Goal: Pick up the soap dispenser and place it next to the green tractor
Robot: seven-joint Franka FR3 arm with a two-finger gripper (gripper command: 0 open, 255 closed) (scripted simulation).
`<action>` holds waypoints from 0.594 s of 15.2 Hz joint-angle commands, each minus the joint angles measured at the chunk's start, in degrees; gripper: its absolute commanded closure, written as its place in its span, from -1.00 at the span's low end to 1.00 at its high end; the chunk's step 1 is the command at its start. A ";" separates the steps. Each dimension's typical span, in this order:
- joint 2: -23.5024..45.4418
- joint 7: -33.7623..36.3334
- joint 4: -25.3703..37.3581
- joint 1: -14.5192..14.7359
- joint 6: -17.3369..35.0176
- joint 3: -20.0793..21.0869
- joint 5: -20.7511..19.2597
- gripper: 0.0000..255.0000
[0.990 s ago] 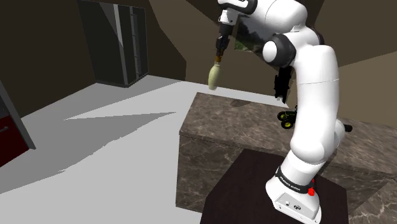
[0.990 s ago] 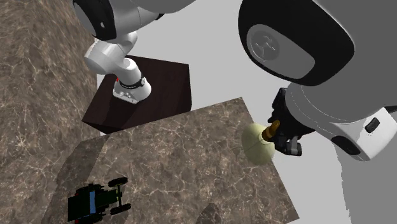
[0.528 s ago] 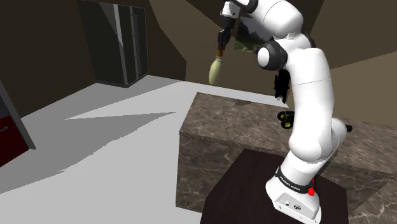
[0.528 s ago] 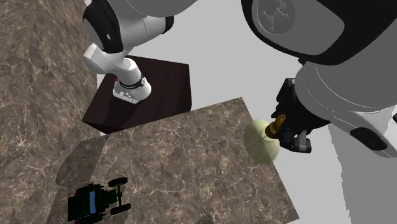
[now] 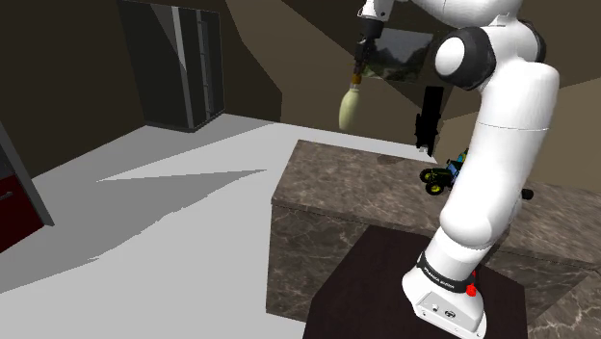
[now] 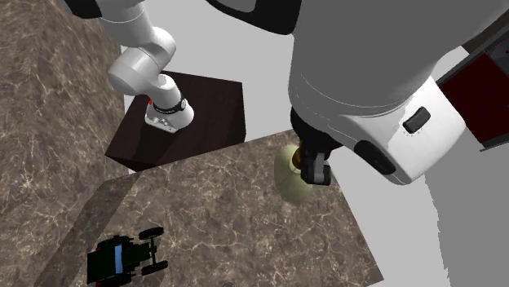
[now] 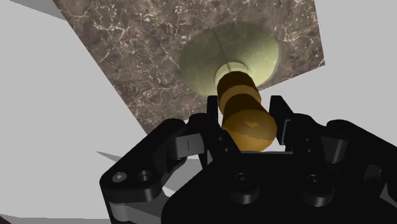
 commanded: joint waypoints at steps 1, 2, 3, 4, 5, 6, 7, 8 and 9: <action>-4.20 -1.16 -4.27 -0.02 0.22 -0.53 -1.50 1.00; -6.05 -1.63 -5.99 -0.08 0.17 -0.74 -2.20 1.00; -7.83 -2.11 -7.57 -0.18 0.05 -0.94 -2.89 1.00; -9.54 -2.60 -9.01 -0.30 -0.13 -1.16 -3.57 1.00; -11.19 -3.10 -10.32 -0.49 -0.38 -1.34 -4.23 1.00; -12.78 -3.61 -11.52 -0.70 -0.69 -1.55 -4.88 1.00; -14.32 -4.13 -12.61 -0.93 -1.05 -1.76 -5.52 1.00; -15.79 -4.68 -13.59 -1.18 -1.46 -1.98 -6.14 1.00; -17.22 -5.24 -14.48 -1.45 -1.92 -2.21 -6.76 1.00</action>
